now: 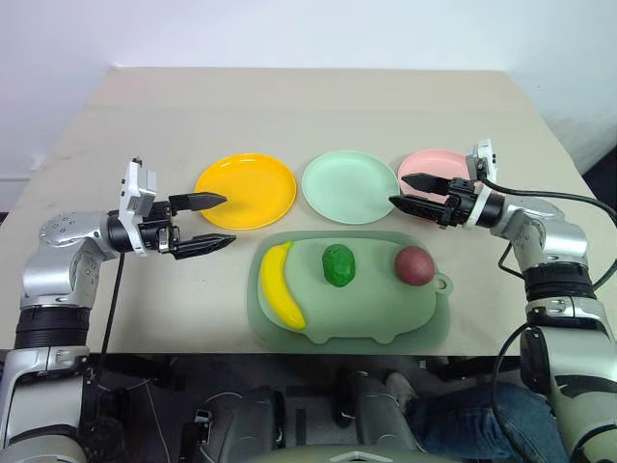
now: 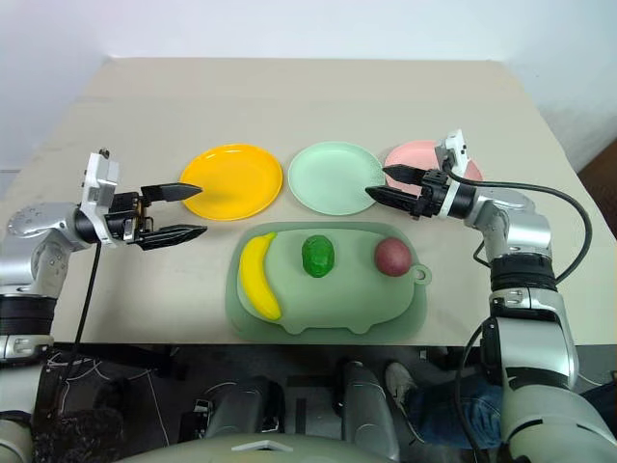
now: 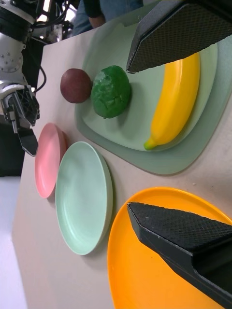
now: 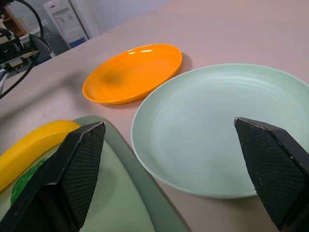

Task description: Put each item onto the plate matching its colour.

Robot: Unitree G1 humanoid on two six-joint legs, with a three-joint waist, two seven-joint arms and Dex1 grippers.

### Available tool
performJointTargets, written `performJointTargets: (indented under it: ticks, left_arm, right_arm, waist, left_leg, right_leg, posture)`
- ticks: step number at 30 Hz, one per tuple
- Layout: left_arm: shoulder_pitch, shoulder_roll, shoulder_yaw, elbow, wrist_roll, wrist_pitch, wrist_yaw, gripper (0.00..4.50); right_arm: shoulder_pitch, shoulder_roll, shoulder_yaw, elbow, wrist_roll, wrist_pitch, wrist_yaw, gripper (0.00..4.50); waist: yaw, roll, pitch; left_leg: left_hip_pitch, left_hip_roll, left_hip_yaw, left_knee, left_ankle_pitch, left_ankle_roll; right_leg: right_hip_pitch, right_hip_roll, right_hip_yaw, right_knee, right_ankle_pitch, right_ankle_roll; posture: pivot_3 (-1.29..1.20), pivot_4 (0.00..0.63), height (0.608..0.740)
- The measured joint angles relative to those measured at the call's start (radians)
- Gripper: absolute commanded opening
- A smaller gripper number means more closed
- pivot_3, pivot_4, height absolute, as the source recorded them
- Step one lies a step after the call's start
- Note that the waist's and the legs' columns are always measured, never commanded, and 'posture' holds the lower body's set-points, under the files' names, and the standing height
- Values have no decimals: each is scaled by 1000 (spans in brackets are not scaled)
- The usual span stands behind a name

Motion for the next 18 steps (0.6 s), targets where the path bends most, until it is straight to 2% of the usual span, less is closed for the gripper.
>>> performJointTargets:
  ticks: [13, 18]
  left_arm:
    - [-13, -9, -1, 3, 1, 5, -2, 4471]
    - [-19, -25, -8, 3, 1, 4, -2, 4471]
  right_arm:
    - [16, -11, -14, -16, 7, 15, 25, 4500]
    - [72, -46, -20, -148, 65, 70, 85, 4500]
  waist:
    - [0, 0, 0]
    - [1, 0, 0]
  left_leg:
    - [0, 0, 0, 0, 0, 0]
    - [0, 0, 0, 0, 0, 0]
  right_leg:
    - [0, 0, 0, 0, 0, 0]
    - [0, 0, 0, 0, 0, 0]
  posture:
    - [0, 150, 740]
    - [0, 150, 740]
